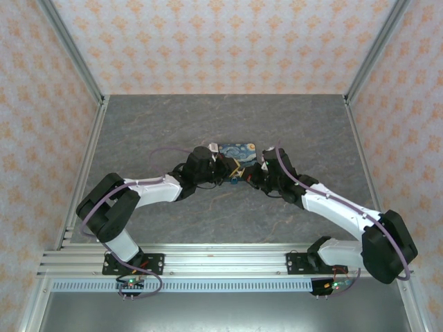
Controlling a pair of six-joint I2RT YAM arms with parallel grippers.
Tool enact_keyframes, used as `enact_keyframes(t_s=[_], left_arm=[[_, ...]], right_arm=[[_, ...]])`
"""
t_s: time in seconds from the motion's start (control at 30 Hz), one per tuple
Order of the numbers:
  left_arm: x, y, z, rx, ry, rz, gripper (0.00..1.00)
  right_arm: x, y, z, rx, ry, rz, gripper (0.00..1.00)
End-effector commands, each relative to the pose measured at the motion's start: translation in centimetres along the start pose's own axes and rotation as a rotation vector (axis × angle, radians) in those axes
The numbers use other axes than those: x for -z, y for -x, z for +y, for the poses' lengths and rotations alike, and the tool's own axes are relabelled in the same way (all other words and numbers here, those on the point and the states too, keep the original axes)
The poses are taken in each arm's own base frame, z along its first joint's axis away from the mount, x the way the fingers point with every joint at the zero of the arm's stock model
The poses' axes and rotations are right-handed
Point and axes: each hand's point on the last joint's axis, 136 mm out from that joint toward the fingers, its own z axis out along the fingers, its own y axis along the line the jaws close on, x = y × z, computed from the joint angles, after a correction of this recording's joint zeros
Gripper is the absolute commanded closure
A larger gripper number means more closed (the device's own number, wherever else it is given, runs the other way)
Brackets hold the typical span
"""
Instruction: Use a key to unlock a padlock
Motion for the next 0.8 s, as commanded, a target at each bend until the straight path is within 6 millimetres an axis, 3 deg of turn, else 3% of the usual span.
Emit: enact_keyframes(t_s=[0.0,0.03,0.07,0.13,0.2,0.33,0.47,0.77], left_arm=[[-0.3,0.3,-1.3,-0.031,-0.026,-0.021,1.00],[-0.3,0.4,-1.4,-0.034,-0.027,-0.021,1.00],[-0.3,0.3,-1.6,-0.039,-0.030,-0.019,1.00],[-0.2,0.5,-1.9,-0.056,-0.033,-0.022,1.00],[-0.1,0.6,-2.4,-0.082,-0.034,-0.024,1.00],[0.0,0.9,-3.5,-0.136,-0.042,-0.020,1.00],[0.0,1.3,-4.8,-0.172,-0.084,-0.011,1.00],[0.8,2.8,-8.1,-0.222,-0.229,-0.009,1.00]], right_arm=[[-0.1,0.3,0.5,-0.007,0.028,-0.008,1.00],[-0.1,0.4,0.6,-0.007,0.030,-0.009,1.00],[0.1,0.6,0.6,-0.007,0.034,-0.016,0.91],[0.5,1.4,0.2,-0.033,0.042,-0.044,0.64],[1.8,2.7,0.4,-0.067,0.087,-0.093,0.58],[3.4,5.0,0.7,-0.117,0.170,-0.153,0.54],[4.2,6.8,2.4,-0.112,0.313,-0.206,0.55],[4.1,8.1,5.5,-0.078,0.509,-0.202,0.55]])
